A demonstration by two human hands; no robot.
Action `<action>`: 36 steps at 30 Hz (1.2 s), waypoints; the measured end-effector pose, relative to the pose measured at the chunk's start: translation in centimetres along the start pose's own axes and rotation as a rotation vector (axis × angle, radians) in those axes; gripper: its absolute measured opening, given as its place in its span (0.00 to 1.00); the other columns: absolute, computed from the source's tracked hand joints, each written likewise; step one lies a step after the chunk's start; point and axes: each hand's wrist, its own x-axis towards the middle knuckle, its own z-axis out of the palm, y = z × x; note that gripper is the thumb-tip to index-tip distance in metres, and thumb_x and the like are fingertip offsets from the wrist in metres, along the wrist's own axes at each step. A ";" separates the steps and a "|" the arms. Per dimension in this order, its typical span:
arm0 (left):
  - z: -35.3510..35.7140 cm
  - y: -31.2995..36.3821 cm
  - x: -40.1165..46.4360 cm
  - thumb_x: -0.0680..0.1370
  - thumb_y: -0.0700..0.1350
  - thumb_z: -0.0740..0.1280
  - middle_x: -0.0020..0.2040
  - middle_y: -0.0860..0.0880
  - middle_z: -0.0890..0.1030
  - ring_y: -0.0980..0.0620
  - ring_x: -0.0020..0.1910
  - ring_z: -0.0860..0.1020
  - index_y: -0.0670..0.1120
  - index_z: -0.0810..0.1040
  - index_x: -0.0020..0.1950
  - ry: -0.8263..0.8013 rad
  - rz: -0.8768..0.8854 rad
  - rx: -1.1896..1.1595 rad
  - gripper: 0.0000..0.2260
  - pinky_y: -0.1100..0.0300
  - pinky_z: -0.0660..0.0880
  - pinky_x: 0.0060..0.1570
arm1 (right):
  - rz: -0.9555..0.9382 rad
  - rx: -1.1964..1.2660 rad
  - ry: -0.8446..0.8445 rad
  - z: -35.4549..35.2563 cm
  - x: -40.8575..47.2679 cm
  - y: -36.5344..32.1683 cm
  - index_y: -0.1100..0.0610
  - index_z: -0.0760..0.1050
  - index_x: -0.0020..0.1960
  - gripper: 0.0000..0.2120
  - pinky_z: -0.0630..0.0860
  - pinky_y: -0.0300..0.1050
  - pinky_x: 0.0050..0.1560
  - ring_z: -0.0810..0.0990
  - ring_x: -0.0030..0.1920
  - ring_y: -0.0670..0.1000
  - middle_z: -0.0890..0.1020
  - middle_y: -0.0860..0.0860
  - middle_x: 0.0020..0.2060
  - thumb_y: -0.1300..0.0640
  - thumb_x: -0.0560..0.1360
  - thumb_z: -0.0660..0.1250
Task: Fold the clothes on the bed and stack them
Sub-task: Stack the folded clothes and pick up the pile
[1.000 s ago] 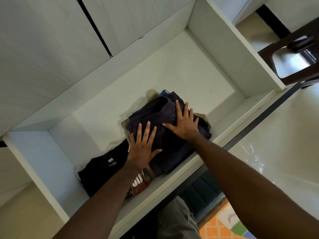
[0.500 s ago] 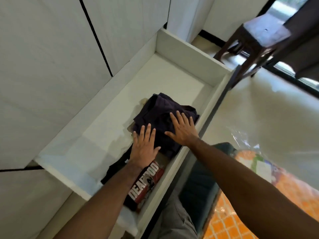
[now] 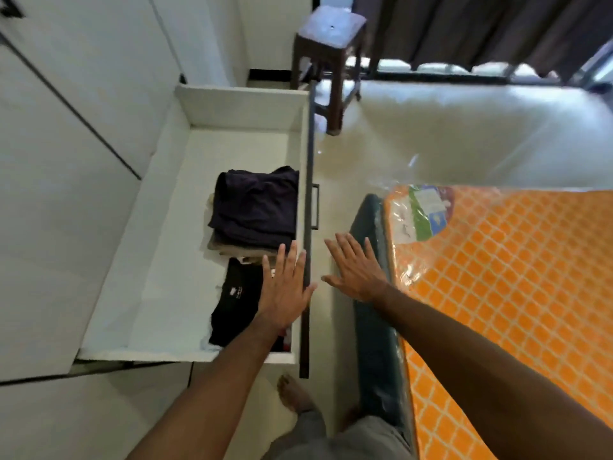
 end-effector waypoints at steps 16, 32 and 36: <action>13.4 35.2 -12.0 0.81 0.65 0.43 0.81 0.44 0.37 0.41 0.80 0.37 0.47 0.42 0.82 -0.199 0.710 0.295 0.35 0.36 0.41 0.76 | 0.720 0.411 0.010 27.0 -42.1 15.3 0.52 0.40 0.83 0.41 0.45 0.68 0.77 0.44 0.81 0.59 0.43 0.56 0.82 0.31 0.80 0.51; 36.4 71.1 -18.2 0.82 0.65 0.45 0.82 0.44 0.41 0.41 0.81 0.42 0.44 0.48 0.82 -0.144 1.083 0.284 0.35 0.35 0.46 0.76 | 1.236 0.535 0.165 55.6 -70.7 28.0 0.55 0.43 0.83 0.39 0.46 0.64 0.78 0.42 0.81 0.60 0.43 0.56 0.82 0.36 0.82 0.55; 40.6 77.2 -17.3 0.82 0.64 0.48 0.82 0.44 0.44 0.42 0.81 0.43 0.45 0.48 0.82 -0.102 1.066 0.232 0.35 0.34 0.47 0.75 | 1.256 0.461 0.277 59.3 -71.0 31.4 0.54 0.49 0.82 0.39 0.47 0.64 0.78 0.47 0.81 0.60 0.48 0.56 0.82 0.35 0.81 0.56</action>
